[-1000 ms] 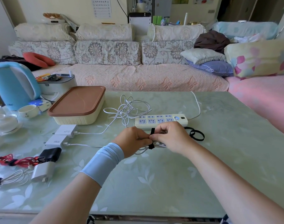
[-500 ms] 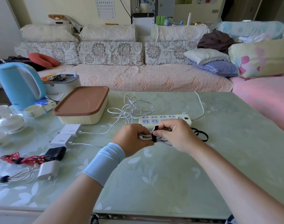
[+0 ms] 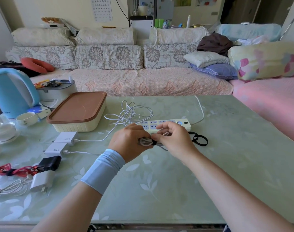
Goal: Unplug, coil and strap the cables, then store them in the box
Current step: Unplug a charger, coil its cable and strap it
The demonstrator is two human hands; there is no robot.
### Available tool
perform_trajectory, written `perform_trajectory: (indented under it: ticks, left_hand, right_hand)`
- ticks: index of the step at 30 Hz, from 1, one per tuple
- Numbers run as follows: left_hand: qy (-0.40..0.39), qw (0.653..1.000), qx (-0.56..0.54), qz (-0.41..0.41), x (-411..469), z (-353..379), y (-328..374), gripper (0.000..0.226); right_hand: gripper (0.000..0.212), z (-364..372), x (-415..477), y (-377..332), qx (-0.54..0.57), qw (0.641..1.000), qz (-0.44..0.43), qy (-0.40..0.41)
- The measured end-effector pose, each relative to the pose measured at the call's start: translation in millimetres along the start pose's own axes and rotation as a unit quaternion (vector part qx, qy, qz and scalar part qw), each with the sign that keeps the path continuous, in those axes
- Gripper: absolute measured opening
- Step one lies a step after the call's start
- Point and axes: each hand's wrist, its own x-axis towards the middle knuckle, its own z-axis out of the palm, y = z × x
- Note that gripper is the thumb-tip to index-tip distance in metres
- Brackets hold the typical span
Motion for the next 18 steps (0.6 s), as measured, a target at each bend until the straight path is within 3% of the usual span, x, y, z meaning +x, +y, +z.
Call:
perform_trajectory:
  ticks: [3, 5, 8, 11, 13, 18]
  left_hand:
    - [-0.006, 1.0, 0.008, -0.012, -0.5, -0.3, 0.7, 0.021]
    - [-0.006, 1.0, 0.012, -0.017, -1.3, 0.3, -0.6, 0.023]
    - [-0.015, 0.999, 0.02, -0.026, -3.2, -0.1, -4.1, 0.024]
    - [-0.008, 0.999, 0.043, 0.013, -2.7, -0.4, -5.1, 0.019]
    - [0.005, 0.996, 0.062, 0.056, -0.8, 0.7, -4.9, 0.011]
    - [0.023, 0.989, 0.088, 0.117, 2.3, 8.8, -4.1, 0.011]
  right_hand:
    - [0.007, -0.4, 0.3, -1.7, -0.102, 0.989, -0.106, -0.01]
    - [0.012, -2.5, 1.0, -2.4, -0.185, 0.969, -0.155, -0.051]
    - [0.023, -8.2, 0.2, -9.0, -0.242, 0.954, -0.12, -0.13]
    - [0.012, -12.5, -3.2, -14.9, -0.271, 0.941, -0.08, -0.188]
    - [0.017, -10.3, -6.1, -17.4, -0.286, 0.936, -0.065, -0.193]
    - [0.004, -12.3, -2.2, -16.0, -0.28, 0.937, -0.008, -0.21]
